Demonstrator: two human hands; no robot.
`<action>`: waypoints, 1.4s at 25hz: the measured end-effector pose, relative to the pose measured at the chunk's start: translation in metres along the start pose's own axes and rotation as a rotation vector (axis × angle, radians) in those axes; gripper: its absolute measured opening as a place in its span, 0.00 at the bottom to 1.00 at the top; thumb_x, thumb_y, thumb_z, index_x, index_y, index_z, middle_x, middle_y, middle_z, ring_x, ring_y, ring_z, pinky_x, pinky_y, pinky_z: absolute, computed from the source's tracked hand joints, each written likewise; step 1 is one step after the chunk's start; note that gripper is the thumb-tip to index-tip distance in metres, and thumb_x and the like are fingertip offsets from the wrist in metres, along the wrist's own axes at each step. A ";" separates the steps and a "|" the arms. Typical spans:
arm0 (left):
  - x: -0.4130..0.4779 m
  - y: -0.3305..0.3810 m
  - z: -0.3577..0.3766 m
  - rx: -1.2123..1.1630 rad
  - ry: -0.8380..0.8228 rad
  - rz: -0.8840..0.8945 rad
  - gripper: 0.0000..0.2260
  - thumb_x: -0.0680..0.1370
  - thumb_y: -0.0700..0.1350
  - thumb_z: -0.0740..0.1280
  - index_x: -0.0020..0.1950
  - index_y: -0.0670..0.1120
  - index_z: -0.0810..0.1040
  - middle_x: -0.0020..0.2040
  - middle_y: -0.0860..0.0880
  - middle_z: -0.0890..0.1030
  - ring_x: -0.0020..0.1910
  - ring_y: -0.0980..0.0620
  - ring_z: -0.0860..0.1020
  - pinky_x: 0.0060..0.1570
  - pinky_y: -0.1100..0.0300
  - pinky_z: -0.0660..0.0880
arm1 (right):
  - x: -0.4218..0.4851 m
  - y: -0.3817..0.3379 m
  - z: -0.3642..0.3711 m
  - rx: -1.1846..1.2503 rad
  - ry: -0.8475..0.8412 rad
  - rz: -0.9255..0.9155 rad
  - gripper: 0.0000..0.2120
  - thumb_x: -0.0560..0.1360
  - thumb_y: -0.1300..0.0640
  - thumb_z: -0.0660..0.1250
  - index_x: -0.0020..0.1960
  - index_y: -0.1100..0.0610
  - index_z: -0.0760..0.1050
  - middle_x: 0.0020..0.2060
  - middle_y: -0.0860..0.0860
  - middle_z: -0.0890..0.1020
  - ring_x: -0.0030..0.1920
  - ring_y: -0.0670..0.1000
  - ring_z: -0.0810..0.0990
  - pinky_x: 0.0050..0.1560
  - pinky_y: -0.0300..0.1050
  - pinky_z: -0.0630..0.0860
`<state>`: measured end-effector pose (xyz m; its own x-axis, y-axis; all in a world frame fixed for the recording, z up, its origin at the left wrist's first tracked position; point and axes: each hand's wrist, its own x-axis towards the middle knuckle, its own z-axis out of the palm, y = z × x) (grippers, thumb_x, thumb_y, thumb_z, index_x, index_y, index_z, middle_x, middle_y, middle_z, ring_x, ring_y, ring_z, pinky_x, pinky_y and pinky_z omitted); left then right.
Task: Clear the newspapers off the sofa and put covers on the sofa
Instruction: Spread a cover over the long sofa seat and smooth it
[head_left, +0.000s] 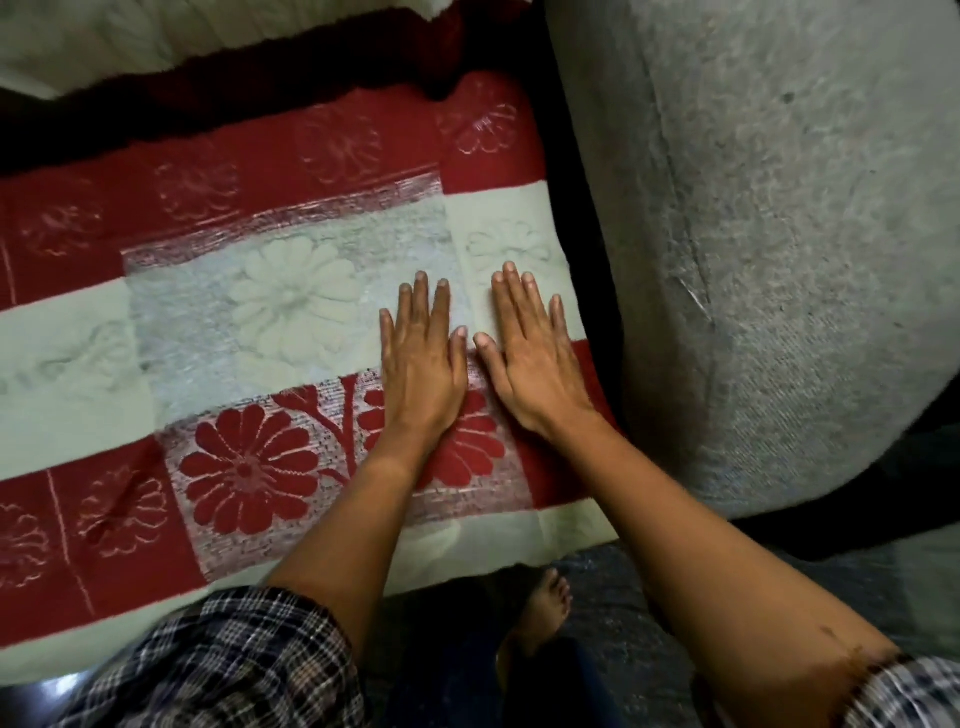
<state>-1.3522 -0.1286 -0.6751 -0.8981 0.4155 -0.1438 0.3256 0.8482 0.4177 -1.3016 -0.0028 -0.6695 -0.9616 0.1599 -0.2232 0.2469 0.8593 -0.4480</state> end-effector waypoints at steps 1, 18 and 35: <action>0.009 -0.004 0.000 0.022 -0.025 0.013 0.25 0.81 0.52 0.46 0.76 0.46 0.50 0.77 0.45 0.49 0.76 0.50 0.45 0.73 0.54 0.38 | 0.010 0.005 0.002 -0.052 0.000 0.000 0.28 0.80 0.46 0.44 0.76 0.56 0.43 0.76 0.51 0.47 0.75 0.48 0.43 0.73 0.49 0.36; 0.112 -0.045 -0.034 0.095 -0.044 -0.048 0.28 0.79 0.58 0.39 0.77 0.49 0.46 0.78 0.47 0.46 0.76 0.51 0.43 0.72 0.51 0.36 | 0.132 -0.013 -0.020 -0.101 -0.013 0.055 0.27 0.81 0.45 0.43 0.76 0.53 0.39 0.76 0.48 0.42 0.74 0.45 0.36 0.75 0.52 0.38; 0.187 -0.069 -0.042 0.176 0.009 -0.105 0.26 0.81 0.57 0.46 0.77 0.51 0.44 0.78 0.48 0.44 0.76 0.49 0.43 0.71 0.45 0.35 | 0.212 -0.028 -0.018 -0.150 0.079 0.040 0.29 0.80 0.42 0.46 0.77 0.52 0.46 0.76 0.50 0.54 0.76 0.48 0.44 0.74 0.53 0.36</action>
<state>-1.5551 -0.1238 -0.6931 -0.9321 0.3196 -0.1704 0.2759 0.9314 0.2374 -1.5142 0.0155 -0.6889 -0.9593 0.2282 -0.1664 0.2702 0.9133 -0.3049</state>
